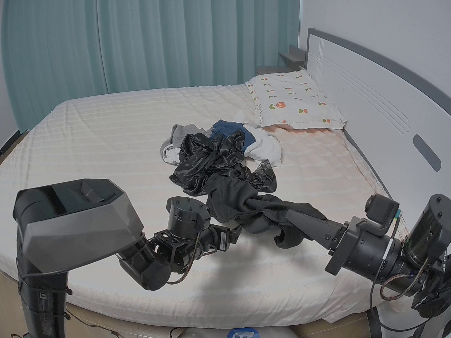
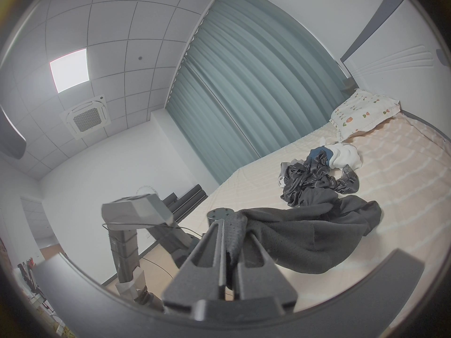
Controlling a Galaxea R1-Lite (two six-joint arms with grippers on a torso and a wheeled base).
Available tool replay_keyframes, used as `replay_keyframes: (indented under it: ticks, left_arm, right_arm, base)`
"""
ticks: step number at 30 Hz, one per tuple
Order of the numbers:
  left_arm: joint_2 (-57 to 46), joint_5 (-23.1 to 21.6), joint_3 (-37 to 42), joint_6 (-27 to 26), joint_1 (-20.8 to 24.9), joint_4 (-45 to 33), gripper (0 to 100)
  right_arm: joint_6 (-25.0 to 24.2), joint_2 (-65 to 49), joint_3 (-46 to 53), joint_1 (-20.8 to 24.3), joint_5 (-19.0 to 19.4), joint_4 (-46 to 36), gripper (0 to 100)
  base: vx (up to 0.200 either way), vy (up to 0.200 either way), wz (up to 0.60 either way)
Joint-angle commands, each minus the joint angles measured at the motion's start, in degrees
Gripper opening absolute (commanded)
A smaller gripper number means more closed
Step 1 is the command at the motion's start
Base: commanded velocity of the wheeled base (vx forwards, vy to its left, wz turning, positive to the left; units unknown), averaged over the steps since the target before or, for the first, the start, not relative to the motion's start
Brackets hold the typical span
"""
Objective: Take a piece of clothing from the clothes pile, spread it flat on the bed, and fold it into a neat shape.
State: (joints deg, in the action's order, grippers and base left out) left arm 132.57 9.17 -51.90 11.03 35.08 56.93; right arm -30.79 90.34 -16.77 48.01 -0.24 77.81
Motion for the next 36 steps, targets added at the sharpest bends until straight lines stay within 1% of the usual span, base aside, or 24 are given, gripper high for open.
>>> replay_keyframes:
  ticks: [1,2,8,10,11,12,13,16,20,21,23,26,28,29,32,35,36]
  left_arm:
    - [4.71,0.50,-4.44,0.31,-1.42,0.11,100]
    - [6.21,1.47,-6.82,0.39,-2.48,-0.06,100]
    - [9.28,2.43,-9.80,0.92,-3.88,0.20,100]
    - [10.43,3.31,-11.91,2.50,-4.15,0.20,100]
    - [10.95,4.02,-13.32,4.17,-4.15,0.11,100]
    - [11.13,4.19,-13.76,4.70,-4.15,0.02,0]
    - [11.30,4.37,-14.64,5.93,-4.23,-0.42,0]
    - [11.13,4.37,-13.50,6.46,-4.32,-1.21,0]
    - [8.58,4.28,-8.13,7.16,-5.11,-0.94,0]
    - [5.94,4.19,-5.06,8.30,-5.38,-1.03,0]
    - [1.99,3.49,-0.66,10.76,-5.55,-1.03,0]
    - [-5.57,3.31,5.05,13.58,-5.55,-1.21,0]
    - [-9.70,3.23,7.25,13.75,-5.20,-1.30,0]
    - [-12.78,2.61,8.83,13.84,-4.94,-1.30,0]
    - [-20.95,-1.61,14.10,14.10,-3.80,-1.65,0]
    - [-26.14,-2.14,16.48,14.98,-2.65,-2.00,0]
    - [-29.92,-1.96,17.27,15.07,-2.56,-2.00,0]
  right_arm:
    - [0.12,-1.22,-0.19,-0.02,-0.02,0.50,0]
    - [1.17,-2.19,-0.28,-0.19,-0.02,0.59,0]
    - [2.40,-4.21,-1.33,-0.37,0.07,0.23,0]
    - [2.40,-4.21,-1.33,-0.55,0.07,0.23,0]
    - [2.32,-4.12,-1.24,-0.63,0.16,0.23,0]
    - [2.40,-4.04,-1.16,-0.63,0.16,0.15,0]
    - [2.32,-3.33,-0.89,-0.81,0.42,0.15,0]
    - [1.88,-1.84,-0.72,-2.83,1.91,0.06,0]
    - [1.70,-0.17,-1.24,-6.26,3.50,0.06,0]
    - [1.70,1.06,-1.42,-8.10,3.94,0.06,0]
    - [1.61,3.26,-1.51,-10.04,4.64,0.76,0]
    - [1.61,5.81,-3.88,-11.80,5.69,-0.12,0]
    - [1.61,7.57,-5.02,-12.06,6.22,-0.56,0]
    - [1.61,9.24,-5.90,-12.06,6.31,-0.64,0]
    - [1.53,13.89,-8.80,-11.62,5.52,-0.12,0]
    - [1.61,16.71,-11.26,-11.36,4.37,0.76,0]
    - [1.61,16.88,-14.69,-11.44,2.44,1.20,0]
  base:
    - [0.000,0.000,0.00]
    - [0.000,0.000,0.00]
    - [0.000,0.000,0.00]
    - [0.000,0.000,0.00]
    - [0.000,0.000,0.00]
    - [0.000,0.000,0.00]
    - [0.000,0.000,0.00]
    - [0.000,0.000,0.00]
    - [0.000,0.000,0.00]
    - [0.000,0.000,0.00]
    - [0.000,0.000,0.00]
    - [0.000,0.000,0.00]
    - [0.000,0.000,0.00]
    - [0.000,0.000,0.00]
    - [0.000,0.000,0.00]
    - [0.000,0.000,0.00]
    - [0.000,0.000,0.00]
